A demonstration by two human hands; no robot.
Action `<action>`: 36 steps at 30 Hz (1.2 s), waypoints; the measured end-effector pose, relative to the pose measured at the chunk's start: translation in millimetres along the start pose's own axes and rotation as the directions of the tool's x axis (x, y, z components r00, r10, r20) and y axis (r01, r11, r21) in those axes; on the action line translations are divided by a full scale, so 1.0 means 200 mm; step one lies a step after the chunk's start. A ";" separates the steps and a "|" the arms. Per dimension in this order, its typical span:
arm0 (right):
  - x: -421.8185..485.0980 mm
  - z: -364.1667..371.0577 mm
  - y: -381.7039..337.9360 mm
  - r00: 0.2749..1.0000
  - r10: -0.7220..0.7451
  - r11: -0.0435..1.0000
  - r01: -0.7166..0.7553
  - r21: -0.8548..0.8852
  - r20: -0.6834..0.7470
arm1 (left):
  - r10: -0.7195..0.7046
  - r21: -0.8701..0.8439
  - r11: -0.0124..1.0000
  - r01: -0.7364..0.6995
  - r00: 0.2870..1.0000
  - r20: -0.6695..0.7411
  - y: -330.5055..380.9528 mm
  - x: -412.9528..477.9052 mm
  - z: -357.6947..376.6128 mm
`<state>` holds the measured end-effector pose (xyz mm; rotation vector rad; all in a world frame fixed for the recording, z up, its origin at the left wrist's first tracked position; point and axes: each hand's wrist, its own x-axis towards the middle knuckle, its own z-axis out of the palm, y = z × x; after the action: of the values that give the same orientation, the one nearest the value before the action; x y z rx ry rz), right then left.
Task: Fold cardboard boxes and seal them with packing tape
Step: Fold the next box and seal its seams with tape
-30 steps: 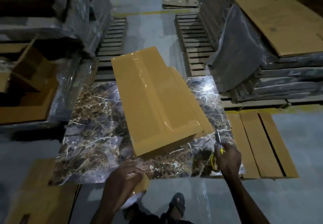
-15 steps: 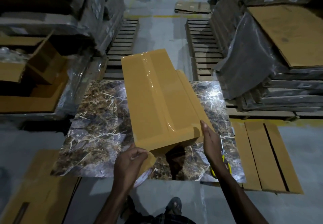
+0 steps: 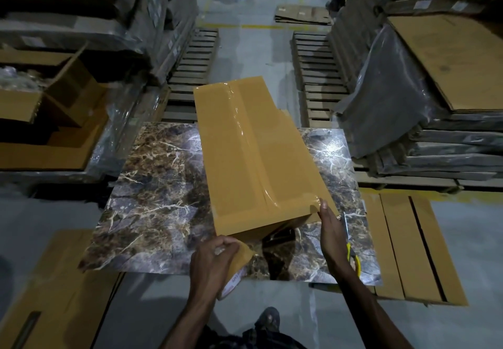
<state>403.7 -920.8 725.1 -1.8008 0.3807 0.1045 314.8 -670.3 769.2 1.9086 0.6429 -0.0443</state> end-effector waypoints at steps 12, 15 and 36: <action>-0.12 -0.27 0.59 0.943 0.147 0.844 -0.277 -0.459 -0.298 | 0.129 0.091 0.985 -0.144 0.980 0.151 -0.08 -0.11 0.06; -0.07 -0.30 0.67 0.957 0.127 0.787 -0.258 -0.560 -0.263 | 0.148 0.099 0.980 -0.172 0.966 0.210 -0.02 -0.13 0.15; -0.65 -0.46 0.36 0.991 -0.133 0.537 0.073 -0.841 0.001 | 0.147 0.303 0.901 -0.310 0.876 0.458 0.17 -0.01 0.77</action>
<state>247.7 -997.8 716.9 -2.8118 0.2742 0.1669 368.8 -813.7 731.5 2.2301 0.1014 -0.4466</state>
